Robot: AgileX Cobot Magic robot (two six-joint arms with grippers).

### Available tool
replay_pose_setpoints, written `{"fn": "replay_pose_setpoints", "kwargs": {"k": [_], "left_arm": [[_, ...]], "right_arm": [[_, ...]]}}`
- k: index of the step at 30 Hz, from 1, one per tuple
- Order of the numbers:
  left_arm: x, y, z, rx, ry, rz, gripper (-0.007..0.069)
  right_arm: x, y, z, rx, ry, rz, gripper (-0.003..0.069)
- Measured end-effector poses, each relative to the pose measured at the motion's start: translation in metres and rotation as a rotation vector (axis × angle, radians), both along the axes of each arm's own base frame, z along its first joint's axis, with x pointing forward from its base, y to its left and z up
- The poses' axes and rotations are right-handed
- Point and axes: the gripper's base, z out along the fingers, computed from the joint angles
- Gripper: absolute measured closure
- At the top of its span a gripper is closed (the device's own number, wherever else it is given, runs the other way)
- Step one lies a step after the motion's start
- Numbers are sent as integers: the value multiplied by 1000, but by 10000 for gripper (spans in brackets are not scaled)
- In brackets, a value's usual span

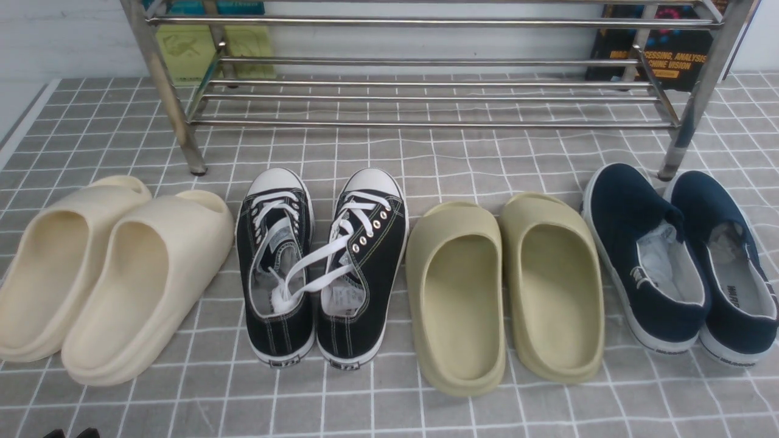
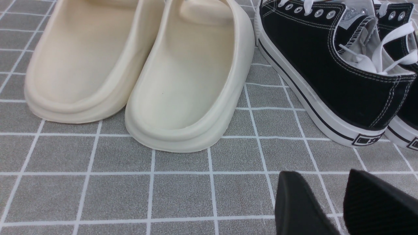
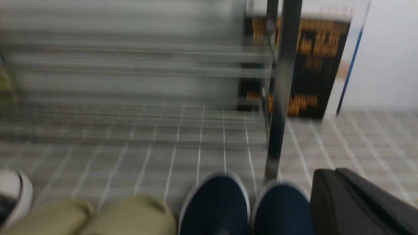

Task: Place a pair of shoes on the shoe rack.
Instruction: Use the right arm to grab the shoe closest to it, then use the right arm to put a shoe into the shoe rack

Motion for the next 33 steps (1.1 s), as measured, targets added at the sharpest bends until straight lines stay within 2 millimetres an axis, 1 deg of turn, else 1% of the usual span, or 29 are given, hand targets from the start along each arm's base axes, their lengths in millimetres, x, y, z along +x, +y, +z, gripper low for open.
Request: {"fn": "replay_pose_setpoints", "kwargs": {"k": [1, 2, 3, 4, 5, 6, 7, 8, 11, 12, 13, 15, 16, 17, 18, 19, 20, 22, 23, 25, 26, 27, 28, 29, 30, 31, 32, 33], "left_arm": [[0, 0, 0, 0, 0, 0, 386], [0, 0, 0, 0, 0, 0, 386], [0, 0, 0, 0, 0, 0, 386], [0, 0, 0, 0, 0, 0, 386], [0, 0, 0, 0, 0, 0, 386], [0, 0, 0, 0, 0, 0, 386], [0, 0, 0, 0, 0, 0, 386], [0, 0, 0, 0, 0, 0, 386], [0, 0, 0, 0, 0, 0, 386], [0, 0, 0, 0, 0, 0, 386], [0, 0, 0, 0, 0, 0, 386], [0, 0, 0, 0, 0, 0, 386], [0, 0, 0, 0, 0, 0, 386], [0, 0, 0, 0, 0, 0, 386], [0, 0, 0, 0, 0, 0, 386], [0, 0, 0, 0, 0, 0, 386], [0, 0, 0, 0, 0, 0, 386], [0, 0, 0, 0, 0, 0, 386], [0, 0, 0, 0, 0, 0, 386], [0, 0, 0, 0, 0, 0, 386], [0, 0, 0, 0, 0, 0, 386], [0, 0, 0, 0, 0, 0, 386], [0, 0, 0, 0, 0, 0, 386], [0, 0, 0, 0, 0, 0, 386], [0, 0, 0, 0, 0, 0, 386], [0, 0, 0, 0, 0, 0, 386], [0, 0, 0, 0, 0, 0, 386], [0, 0, 0, 0, 0, 0, 386]], "right_arm": [[9, 2, -8, -3, 107, 9, 655], [23, 6, -16, -9, 223, 22, 653], [30, 11, -23, -14, 326, 39, 651], [33, 11, -23, -14, 329, 39, 650], [48, 24, -34, -27, 516, 83, 634], [52, 26, -38, -29, 544, 87, 627], [60, 32, -38, -36, 597, 106, 610], [75, 45, -44, -52, 701, 141, 559], [100, 65, -57, -100, 820, 187, 429], [108, 69, -66, -118, 855, 193, 391], [110, 70, -66, -121, 855, 194, 372], [129, 75, -90, -159, 933, 194, 267], [135, 76, -101, -168, 966, 190, 242], [137, 77, -105, -169, 977, 188, 231], [142, 78, -119, -174, 1014, 183, 223], [143, 78, -126, -170, 1034, 181, 230], [145, 79, -133, -164, 1055, 181, 253], [146, 80, -140, -155, 1073, 180, 326], [146, 81, -140, -146, 1073, 180, 391], [147, 83, -136, -138, 1070, 183, 548], [147, 83, -133, -137, 1066, 183, 600], [147, 83, -130, -141, 1066, 182, 617], [146, 82, -121, -149, 1062, 183, 619], [147, 83, -119, -151, 1058, 184, 618], [146, 83, -106, -160, 1052, 185, 618], [145, 83, -104, -162, 1053, 186, 618], [142, 87, -80, -168, 1017, 197, 618], [142, 90, -71, -171, 999, 205, 618]]}}
